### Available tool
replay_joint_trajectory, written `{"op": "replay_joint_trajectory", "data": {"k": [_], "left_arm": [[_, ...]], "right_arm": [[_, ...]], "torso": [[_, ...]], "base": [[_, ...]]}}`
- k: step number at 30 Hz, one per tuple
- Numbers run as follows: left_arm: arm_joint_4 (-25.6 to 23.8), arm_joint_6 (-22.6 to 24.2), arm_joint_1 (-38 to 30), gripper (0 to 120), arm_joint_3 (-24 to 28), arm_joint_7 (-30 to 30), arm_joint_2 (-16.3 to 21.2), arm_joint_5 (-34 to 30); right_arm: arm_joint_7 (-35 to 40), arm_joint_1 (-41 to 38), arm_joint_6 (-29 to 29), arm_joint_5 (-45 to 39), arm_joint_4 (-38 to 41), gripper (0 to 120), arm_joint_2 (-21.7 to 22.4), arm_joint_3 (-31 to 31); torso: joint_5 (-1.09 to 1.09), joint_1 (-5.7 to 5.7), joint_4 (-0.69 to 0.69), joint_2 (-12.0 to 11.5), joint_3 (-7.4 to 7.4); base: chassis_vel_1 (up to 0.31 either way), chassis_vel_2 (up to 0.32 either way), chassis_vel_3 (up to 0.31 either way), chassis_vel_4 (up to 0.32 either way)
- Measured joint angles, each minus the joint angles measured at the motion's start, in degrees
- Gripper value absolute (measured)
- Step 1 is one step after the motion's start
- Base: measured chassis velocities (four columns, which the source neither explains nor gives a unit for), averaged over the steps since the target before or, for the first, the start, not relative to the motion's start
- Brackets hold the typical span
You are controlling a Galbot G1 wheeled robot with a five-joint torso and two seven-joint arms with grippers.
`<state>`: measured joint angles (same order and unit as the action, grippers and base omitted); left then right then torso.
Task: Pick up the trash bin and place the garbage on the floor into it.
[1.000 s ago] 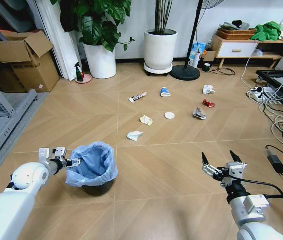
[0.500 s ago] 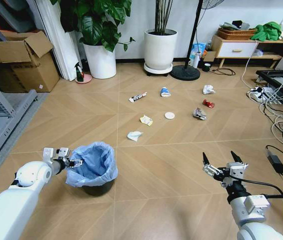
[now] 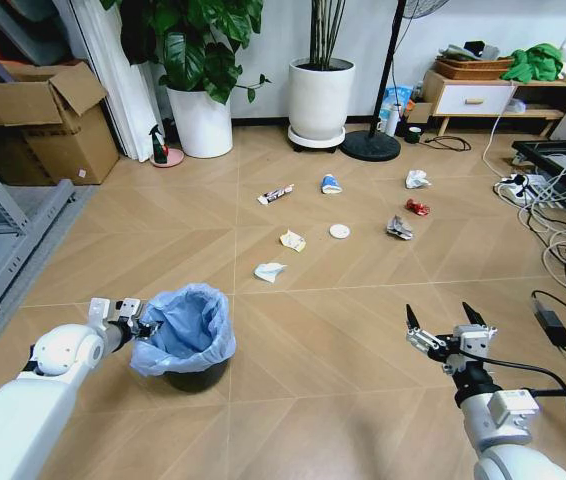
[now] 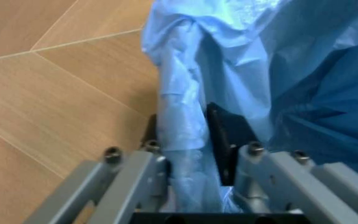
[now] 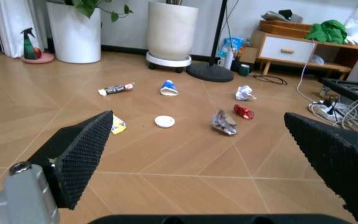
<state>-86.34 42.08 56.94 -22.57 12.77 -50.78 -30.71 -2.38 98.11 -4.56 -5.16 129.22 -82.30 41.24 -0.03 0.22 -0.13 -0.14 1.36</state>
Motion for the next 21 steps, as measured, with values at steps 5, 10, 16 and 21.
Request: {"op": "replay_joint_trajectory", "data": {"k": [5,10,16,21], "left_arm": [[-0.1,-0.07,0.28,0,-0.05,0.12,-0.01,0.06],[-0.48,-0.05,0.45,0,-0.06,-0.57,-0.09,-0.04],[-1.72,0.09,1.31,0,-1.3,-3.45,-0.72,-1.59],[-4.48,-0.47,2.66,0,-3.94,-7.48,-2.41,-4.86]], "right_arm": [[0.14,-0.02,0.02,0.0,0.0,100,0.02,0.08],[0.37,-0.18,0.02,-0.07,0.0,100,0.08,0.06],[0.94,-0.59,-0.37,-0.95,0.13,100,0.23,0.23],[1.74,-1.86,-1.69,-2.4,0.28,100,0.83,0.73]], "torso": [[0.01,0.0,0.0,0.0,0.0],[-0.02,0.0,0.0,0.0,0.0],[-0.06,0.0,0.0,0.0,0.01],[-0.03,0.01,0.0,0.0,0.01]], "base": [[0.0,0.0,0.0,0.0],[0.0,0.0,0.0,0.0],[0.0,0.0,0.0,0.0],[0.0,0.0,0.0,0.0]]}}
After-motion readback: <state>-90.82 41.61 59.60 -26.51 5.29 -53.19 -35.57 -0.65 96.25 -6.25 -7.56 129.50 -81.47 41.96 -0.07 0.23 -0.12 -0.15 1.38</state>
